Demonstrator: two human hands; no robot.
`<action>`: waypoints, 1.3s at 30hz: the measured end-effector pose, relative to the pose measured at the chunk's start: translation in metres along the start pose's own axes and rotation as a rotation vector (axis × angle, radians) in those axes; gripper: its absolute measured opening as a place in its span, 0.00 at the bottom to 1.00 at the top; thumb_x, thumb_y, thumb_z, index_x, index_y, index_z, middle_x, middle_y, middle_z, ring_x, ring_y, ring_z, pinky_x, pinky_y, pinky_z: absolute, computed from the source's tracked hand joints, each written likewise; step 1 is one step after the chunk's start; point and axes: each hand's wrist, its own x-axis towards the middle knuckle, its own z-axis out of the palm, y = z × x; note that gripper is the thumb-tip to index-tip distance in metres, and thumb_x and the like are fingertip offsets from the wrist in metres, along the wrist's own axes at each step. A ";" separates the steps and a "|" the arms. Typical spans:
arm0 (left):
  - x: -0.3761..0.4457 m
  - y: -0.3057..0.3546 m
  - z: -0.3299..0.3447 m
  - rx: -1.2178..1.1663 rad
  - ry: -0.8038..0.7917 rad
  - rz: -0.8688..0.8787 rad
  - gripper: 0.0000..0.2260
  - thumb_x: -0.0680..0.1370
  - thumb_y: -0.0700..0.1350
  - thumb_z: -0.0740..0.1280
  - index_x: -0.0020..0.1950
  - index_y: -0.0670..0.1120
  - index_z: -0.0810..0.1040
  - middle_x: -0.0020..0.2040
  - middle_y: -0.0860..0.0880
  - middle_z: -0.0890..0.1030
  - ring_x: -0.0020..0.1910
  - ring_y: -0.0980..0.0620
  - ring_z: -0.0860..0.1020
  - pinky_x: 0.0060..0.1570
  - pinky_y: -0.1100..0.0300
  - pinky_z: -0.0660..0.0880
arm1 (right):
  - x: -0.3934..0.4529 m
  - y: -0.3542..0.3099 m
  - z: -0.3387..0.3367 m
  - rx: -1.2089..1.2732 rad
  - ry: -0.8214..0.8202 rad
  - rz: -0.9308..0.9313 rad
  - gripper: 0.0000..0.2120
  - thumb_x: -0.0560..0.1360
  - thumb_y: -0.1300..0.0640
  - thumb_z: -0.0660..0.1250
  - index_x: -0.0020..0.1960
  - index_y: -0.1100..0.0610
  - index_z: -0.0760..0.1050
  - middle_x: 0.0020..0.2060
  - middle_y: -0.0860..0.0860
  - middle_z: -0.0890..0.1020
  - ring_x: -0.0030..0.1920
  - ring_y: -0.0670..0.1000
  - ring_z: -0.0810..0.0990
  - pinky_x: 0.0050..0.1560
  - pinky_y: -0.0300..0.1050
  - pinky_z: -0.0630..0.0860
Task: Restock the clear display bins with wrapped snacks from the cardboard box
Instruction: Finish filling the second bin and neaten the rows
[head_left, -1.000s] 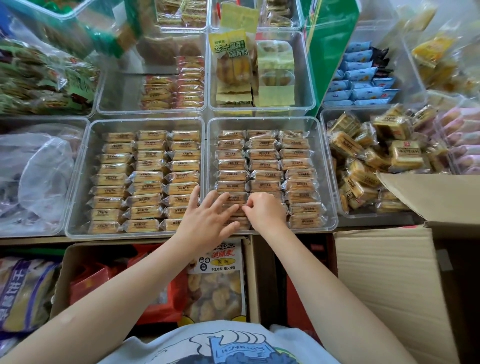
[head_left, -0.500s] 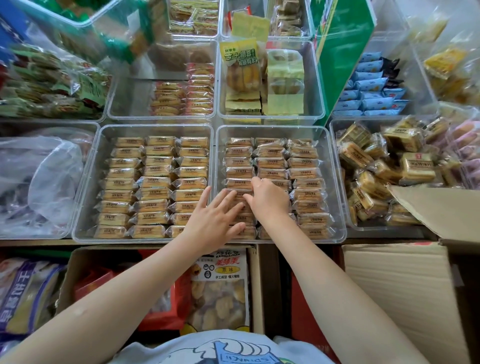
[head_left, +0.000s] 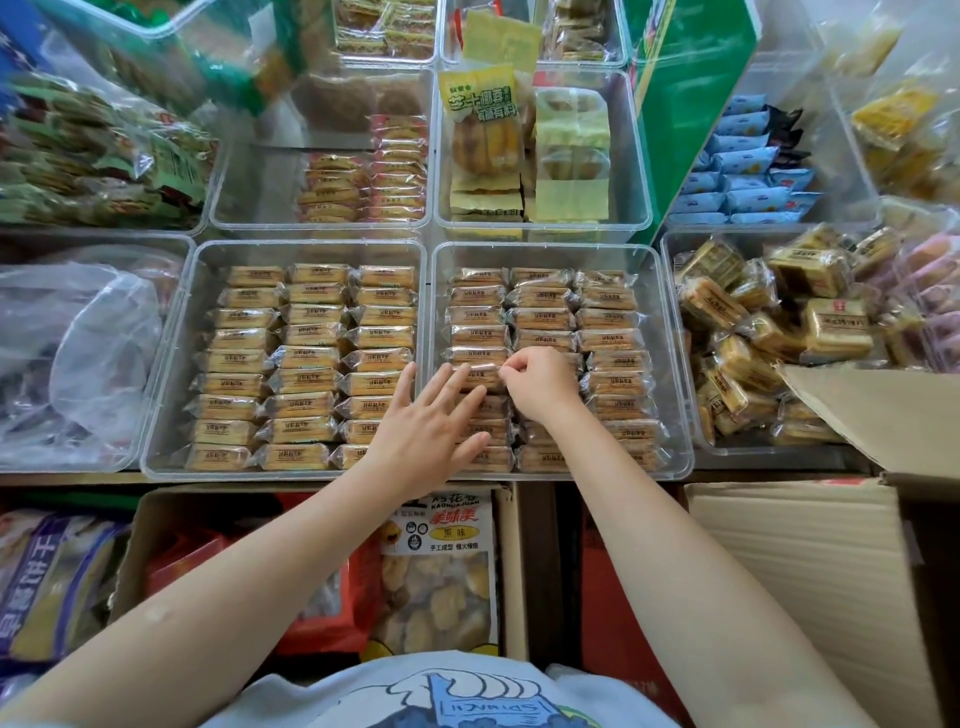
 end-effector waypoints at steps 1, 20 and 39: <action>0.001 0.000 0.000 0.003 -0.003 -0.001 0.37 0.76 0.67 0.29 0.82 0.54 0.47 0.83 0.47 0.46 0.82 0.48 0.42 0.77 0.38 0.36 | 0.001 0.001 0.003 -0.011 0.004 0.011 0.09 0.80 0.54 0.64 0.45 0.54 0.81 0.43 0.47 0.81 0.46 0.51 0.80 0.45 0.46 0.76; 0.005 0.001 0.001 -0.013 0.015 0.005 0.30 0.82 0.66 0.39 0.82 0.56 0.48 0.83 0.49 0.47 0.82 0.48 0.44 0.76 0.38 0.33 | -0.002 0.000 -0.009 -0.184 0.147 -0.200 0.11 0.81 0.51 0.63 0.61 0.52 0.75 0.56 0.51 0.78 0.48 0.52 0.77 0.40 0.44 0.69; 0.017 -0.010 0.002 -0.013 0.096 -0.018 0.32 0.80 0.65 0.35 0.82 0.56 0.50 0.83 0.48 0.45 0.81 0.48 0.39 0.76 0.37 0.35 | 0.021 -0.007 -0.011 0.022 0.084 -0.017 0.08 0.77 0.54 0.71 0.42 0.55 0.85 0.40 0.49 0.85 0.45 0.50 0.82 0.49 0.46 0.78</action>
